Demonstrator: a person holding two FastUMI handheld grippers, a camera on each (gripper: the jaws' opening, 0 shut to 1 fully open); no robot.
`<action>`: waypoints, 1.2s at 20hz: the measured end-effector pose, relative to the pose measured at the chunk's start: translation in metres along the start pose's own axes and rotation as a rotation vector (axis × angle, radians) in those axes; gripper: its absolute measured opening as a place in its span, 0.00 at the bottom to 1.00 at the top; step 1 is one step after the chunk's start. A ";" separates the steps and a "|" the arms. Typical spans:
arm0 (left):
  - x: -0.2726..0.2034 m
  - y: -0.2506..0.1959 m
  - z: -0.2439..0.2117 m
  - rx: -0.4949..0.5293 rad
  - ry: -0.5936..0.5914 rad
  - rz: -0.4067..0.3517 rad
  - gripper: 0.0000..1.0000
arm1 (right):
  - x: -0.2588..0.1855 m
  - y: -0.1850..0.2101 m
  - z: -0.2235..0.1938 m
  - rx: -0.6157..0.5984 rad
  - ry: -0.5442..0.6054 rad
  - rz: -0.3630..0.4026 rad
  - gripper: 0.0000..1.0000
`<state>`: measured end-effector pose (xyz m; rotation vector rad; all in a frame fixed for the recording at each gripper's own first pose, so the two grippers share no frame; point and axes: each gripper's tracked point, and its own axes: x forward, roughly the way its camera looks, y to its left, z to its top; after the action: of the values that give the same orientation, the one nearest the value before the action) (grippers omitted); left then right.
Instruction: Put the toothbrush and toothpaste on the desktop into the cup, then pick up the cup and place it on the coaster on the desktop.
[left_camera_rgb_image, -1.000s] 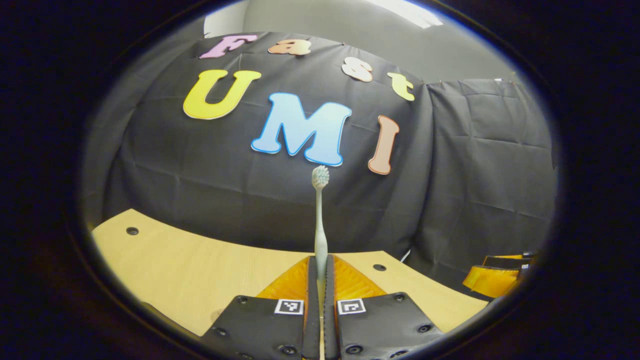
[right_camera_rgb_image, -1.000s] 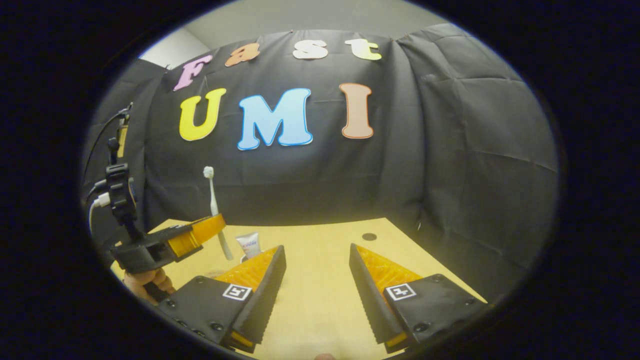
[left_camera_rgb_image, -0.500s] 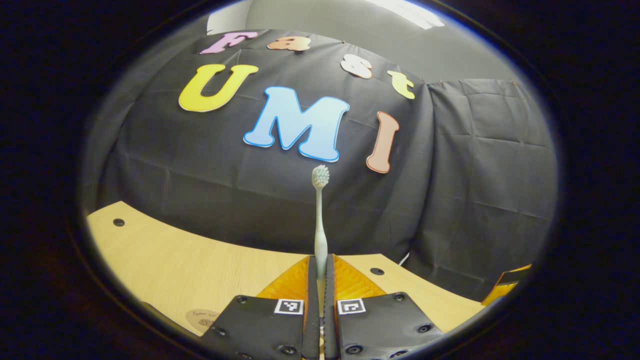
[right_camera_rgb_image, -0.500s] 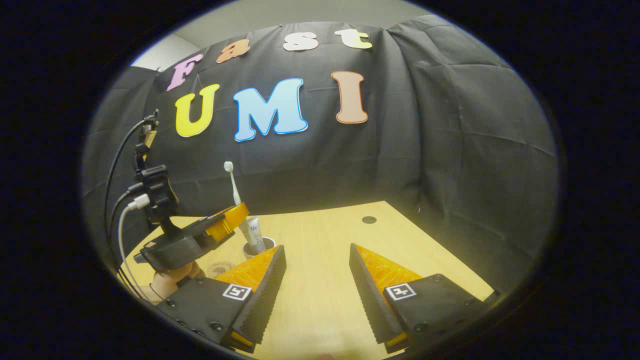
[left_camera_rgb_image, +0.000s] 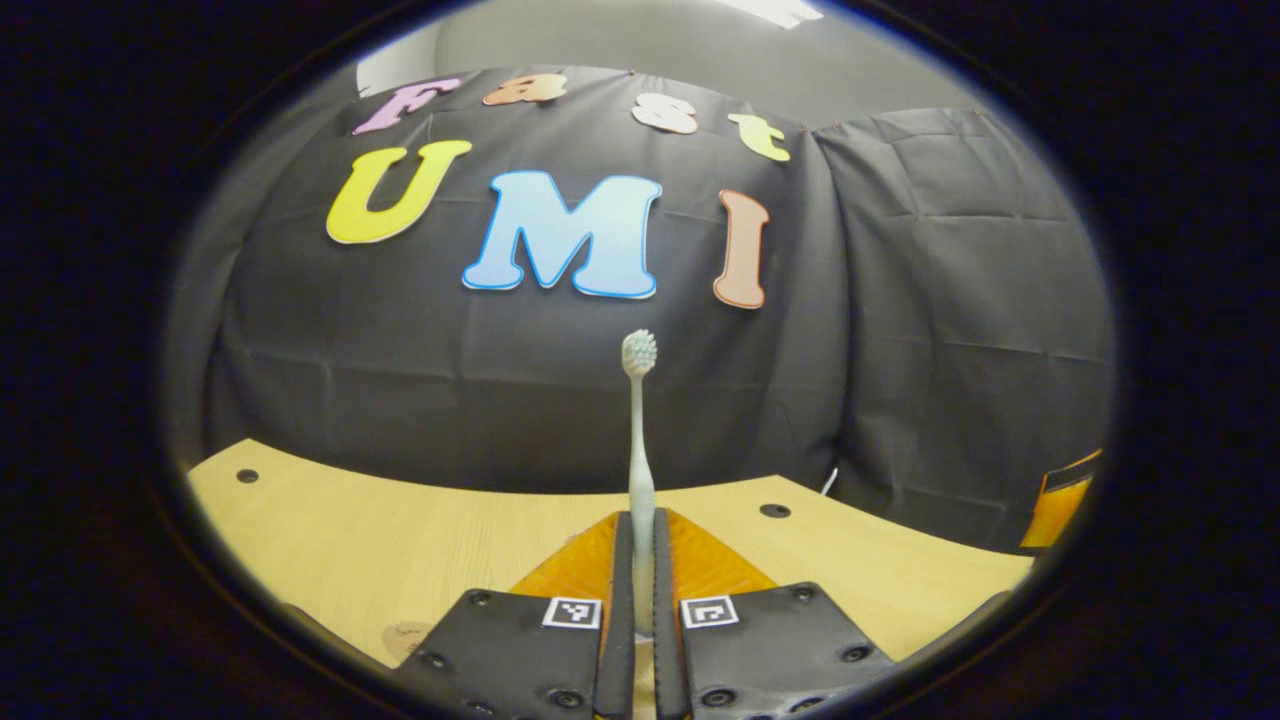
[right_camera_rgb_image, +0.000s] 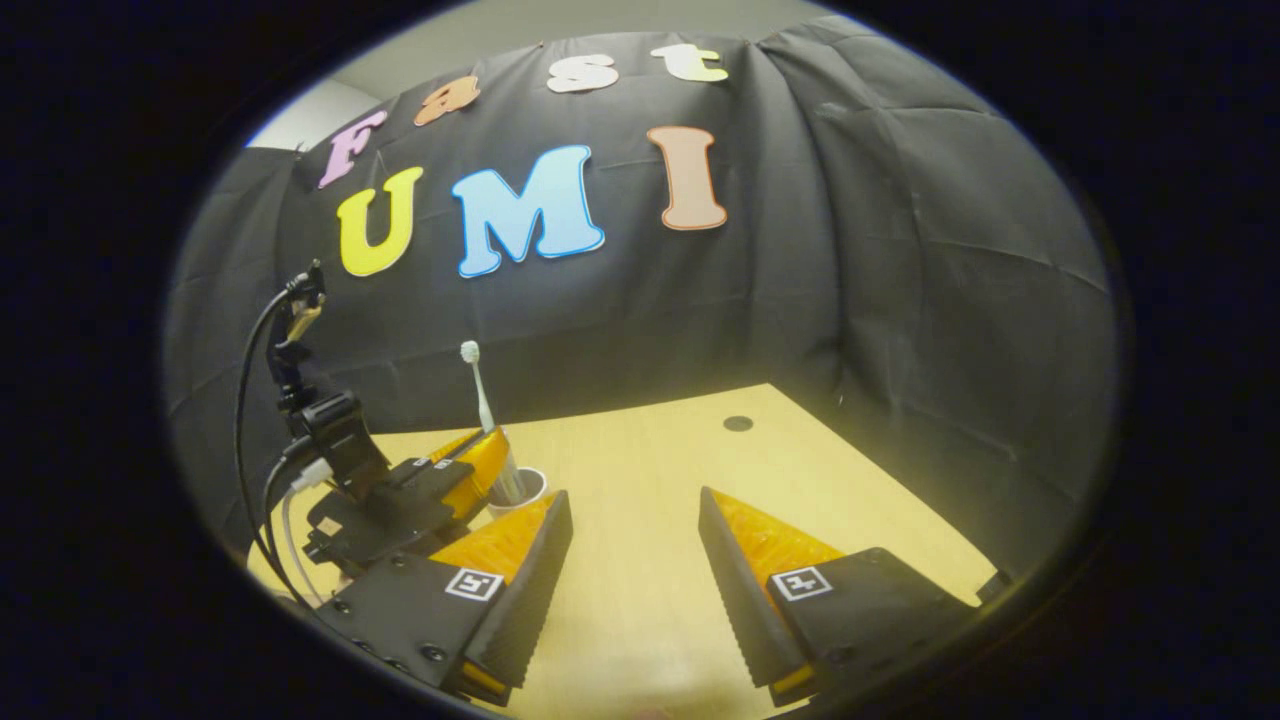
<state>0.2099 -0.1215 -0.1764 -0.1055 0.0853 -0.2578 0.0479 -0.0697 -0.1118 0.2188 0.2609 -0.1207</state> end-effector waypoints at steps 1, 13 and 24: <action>0.000 0.001 0.001 0.004 0.001 0.000 0.15 | 0.000 0.000 -0.001 0.000 0.004 0.002 0.83; -0.024 0.002 0.018 0.021 -0.002 -0.003 0.68 | 0.006 0.010 -0.002 -0.013 0.022 0.041 0.80; -0.107 0.016 0.075 -0.011 -0.002 0.129 0.90 | 0.011 0.030 0.000 -0.098 0.093 0.124 0.93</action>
<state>0.1178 -0.0710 -0.0965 -0.1107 0.0912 -0.1280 0.0631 -0.0413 -0.1093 0.1431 0.3444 0.0253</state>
